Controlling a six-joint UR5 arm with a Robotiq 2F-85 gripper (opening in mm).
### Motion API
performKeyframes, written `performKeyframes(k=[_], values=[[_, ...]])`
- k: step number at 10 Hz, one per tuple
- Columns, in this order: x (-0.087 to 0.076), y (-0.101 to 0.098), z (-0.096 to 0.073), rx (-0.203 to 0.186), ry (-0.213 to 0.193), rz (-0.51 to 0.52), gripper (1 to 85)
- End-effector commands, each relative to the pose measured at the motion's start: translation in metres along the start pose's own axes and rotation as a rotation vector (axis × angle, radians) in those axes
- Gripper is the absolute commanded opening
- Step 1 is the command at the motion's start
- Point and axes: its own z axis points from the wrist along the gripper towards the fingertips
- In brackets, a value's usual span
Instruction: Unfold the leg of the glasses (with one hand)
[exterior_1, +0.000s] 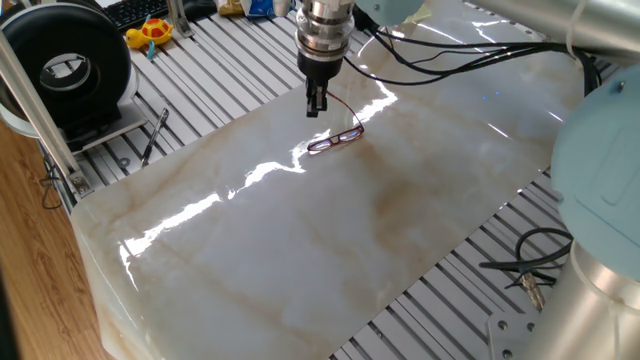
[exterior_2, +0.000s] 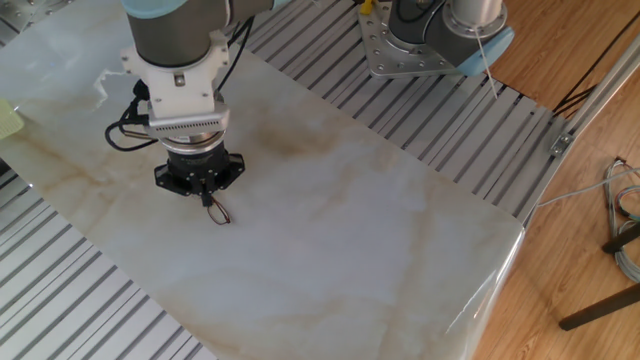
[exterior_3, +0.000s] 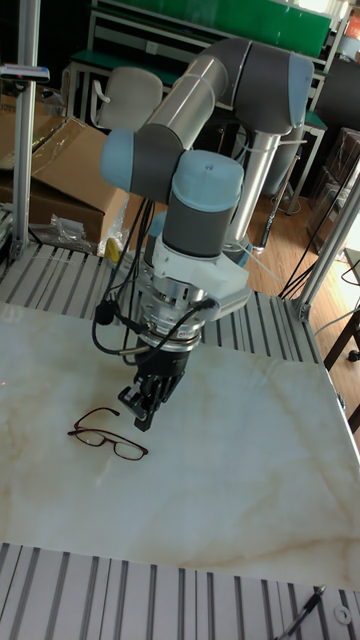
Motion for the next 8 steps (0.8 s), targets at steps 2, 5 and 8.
performKeyframes(k=[2, 5, 8], values=[[0.000, 0.005, -0.001, -0.024, 0.000, 0.121, 1.3], [-0.001, -0.012, 0.004, 0.032, 0.002, 0.055, 1.3], [-0.017, -0.016, 0.023, 0.019, -0.010, 0.013, 1.3]])
